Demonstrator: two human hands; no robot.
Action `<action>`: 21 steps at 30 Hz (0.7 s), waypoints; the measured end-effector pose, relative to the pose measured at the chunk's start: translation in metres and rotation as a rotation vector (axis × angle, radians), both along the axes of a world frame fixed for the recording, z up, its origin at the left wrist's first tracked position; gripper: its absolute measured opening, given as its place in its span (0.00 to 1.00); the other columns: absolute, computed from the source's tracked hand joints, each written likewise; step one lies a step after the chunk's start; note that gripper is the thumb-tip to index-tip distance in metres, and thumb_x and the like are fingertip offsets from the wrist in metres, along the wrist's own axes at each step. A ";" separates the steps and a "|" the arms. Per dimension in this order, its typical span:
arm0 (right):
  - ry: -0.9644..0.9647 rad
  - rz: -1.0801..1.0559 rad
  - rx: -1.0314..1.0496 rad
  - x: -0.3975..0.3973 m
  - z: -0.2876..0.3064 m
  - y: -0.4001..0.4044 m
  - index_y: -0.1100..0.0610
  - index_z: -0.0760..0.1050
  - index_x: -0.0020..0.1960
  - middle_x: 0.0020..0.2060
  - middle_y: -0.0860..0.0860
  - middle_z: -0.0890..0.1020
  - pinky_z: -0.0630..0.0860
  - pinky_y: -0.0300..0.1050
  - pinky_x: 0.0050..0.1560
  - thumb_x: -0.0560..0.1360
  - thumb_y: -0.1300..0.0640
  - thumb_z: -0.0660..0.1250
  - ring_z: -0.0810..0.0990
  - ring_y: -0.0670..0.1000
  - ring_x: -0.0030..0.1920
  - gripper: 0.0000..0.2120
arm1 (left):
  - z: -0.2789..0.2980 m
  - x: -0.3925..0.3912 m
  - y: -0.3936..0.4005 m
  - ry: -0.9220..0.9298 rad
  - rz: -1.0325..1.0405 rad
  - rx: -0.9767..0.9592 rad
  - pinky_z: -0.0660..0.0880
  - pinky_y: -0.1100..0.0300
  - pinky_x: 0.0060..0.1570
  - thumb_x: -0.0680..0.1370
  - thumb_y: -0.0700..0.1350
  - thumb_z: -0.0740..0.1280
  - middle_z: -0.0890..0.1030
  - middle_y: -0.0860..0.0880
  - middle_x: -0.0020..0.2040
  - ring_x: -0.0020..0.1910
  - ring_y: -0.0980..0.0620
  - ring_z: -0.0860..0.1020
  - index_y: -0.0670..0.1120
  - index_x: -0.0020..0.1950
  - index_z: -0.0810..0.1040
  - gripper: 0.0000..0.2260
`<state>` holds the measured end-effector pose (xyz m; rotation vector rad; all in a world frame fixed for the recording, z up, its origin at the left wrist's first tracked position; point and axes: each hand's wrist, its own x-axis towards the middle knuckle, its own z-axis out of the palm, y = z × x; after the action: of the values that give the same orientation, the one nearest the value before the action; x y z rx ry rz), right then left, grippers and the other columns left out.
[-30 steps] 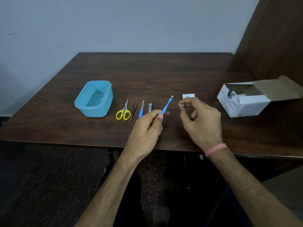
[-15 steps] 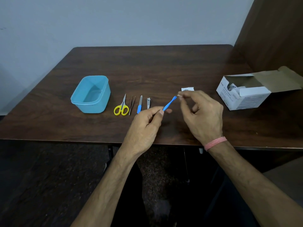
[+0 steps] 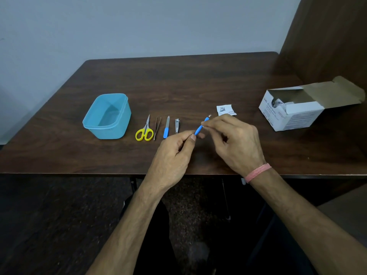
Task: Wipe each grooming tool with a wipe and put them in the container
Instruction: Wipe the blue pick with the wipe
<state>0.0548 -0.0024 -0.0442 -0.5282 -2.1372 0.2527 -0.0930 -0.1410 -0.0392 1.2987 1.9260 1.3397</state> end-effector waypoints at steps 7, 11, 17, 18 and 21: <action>0.048 -0.088 -0.062 -0.003 0.002 0.003 0.53 0.89 0.59 0.52 0.45 0.87 0.84 0.52 0.43 0.85 0.56 0.72 0.86 0.48 0.46 0.07 | 0.001 0.001 -0.001 0.034 -0.002 -0.010 0.59 0.52 0.32 0.92 0.51 0.61 0.62 0.50 0.31 0.29 0.52 0.61 0.59 0.62 0.87 0.14; 0.079 -0.072 -0.105 -0.003 0.000 0.005 0.53 0.89 0.58 0.51 0.45 0.87 0.81 0.46 0.43 0.84 0.56 0.74 0.79 0.39 0.39 0.06 | 0.001 -0.001 -0.001 0.022 -0.014 -0.010 0.59 0.53 0.33 0.92 0.51 0.61 0.61 0.49 0.32 0.30 0.50 0.61 0.60 0.62 0.87 0.14; 0.124 -0.066 -0.205 -0.002 0.002 0.008 0.52 0.90 0.56 0.48 0.44 0.84 0.75 0.39 0.40 0.82 0.56 0.77 0.77 0.45 0.35 0.05 | 0.003 -0.003 -0.001 0.011 -0.027 -0.019 0.58 0.58 0.30 0.92 0.51 0.61 0.61 0.53 0.29 0.29 0.52 0.60 0.59 0.63 0.88 0.14; 0.122 -0.071 -0.208 -0.003 0.003 0.008 0.52 0.90 0.55 0.48 0.43 0.84 0.75 0.39 0.40 0.81 0.56 0.77 0.77 0.45 0.34 0.05 | 0.003 -0.002 -0.002 0.021 -0.022 -0.019 0.58 0.59 0.31 0.92 0.51 0.61 0.61 0.56 0.28 0.28 0.53 0.60 0.59 0.63 0.88 0.14; 0.206 -0.162 -0.289 -0.002 0.005 0.011 0.51 0.90 0.52 0.46 0.42 0.83 0.70 0.32 0.40 0.80 0.58 0.77 0.76 0.42 0.33 0.04 | 0.004 0.000 -0.002 0.026 -0.012 -0.018 0.57 0.54 0.32 0.92 0.50 0.61 0.60 0.50 0.30 0.29 0.49 0.60 0.59 0.62 0.88 0.14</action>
<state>0.0524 0.0086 -0.0395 -0.8019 -1.8570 0.5070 -0.0928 -0.1434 -0.0354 1.3237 1.9401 1.3027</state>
